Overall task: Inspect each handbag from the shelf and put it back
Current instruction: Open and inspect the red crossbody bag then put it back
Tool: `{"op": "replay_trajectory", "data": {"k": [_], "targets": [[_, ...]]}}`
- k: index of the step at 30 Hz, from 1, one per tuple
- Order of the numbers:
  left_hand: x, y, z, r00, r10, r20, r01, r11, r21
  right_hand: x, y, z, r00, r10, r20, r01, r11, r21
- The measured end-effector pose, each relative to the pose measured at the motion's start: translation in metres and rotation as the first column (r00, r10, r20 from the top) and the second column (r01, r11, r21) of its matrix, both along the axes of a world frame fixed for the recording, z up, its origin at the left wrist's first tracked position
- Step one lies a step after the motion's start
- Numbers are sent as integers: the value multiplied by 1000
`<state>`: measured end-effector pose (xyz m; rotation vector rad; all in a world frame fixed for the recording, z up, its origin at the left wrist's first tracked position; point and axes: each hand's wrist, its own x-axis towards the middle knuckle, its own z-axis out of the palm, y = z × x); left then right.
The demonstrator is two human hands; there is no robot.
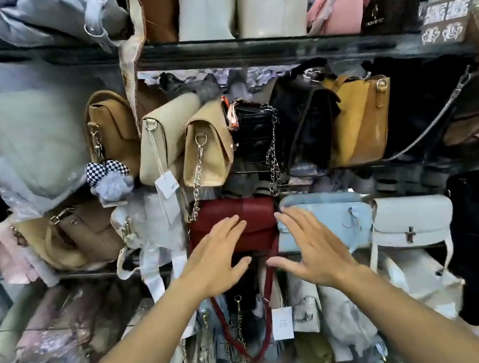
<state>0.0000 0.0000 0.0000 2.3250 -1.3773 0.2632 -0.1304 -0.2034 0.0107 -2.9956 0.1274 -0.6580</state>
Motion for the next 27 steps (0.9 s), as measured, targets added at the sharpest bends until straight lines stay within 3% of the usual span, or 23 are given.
{"op": "replay_trajectory", "data": {"k": [3, 7, 19, 24, 27], "targets": [[13, 2, -3, 990, 142, 13, -143, 984, 108, 11, -1, -6, 993, -14, -121, 13, 1000, -17], [32, 1, -5, 976, 214, -36, -204, 962, 181, 38, -4, -10, 984, -40, -171, 26, 996, -81], [95, -16, 11, 966, 258, -4, -249, 936, 247, 109, -10, 8, 964, -154, -217, 114, 976, -184], [105, -23, 21, 948, 289, 135, -318, 893, 320, 123, -12, 12, 942, -195, -274, 145, 970, -193], [110, -24, 23, 946, 302, 118, -324, 882, 341, 126, -12, 14, 936, -216, -277, 164, 966, -201]]}}
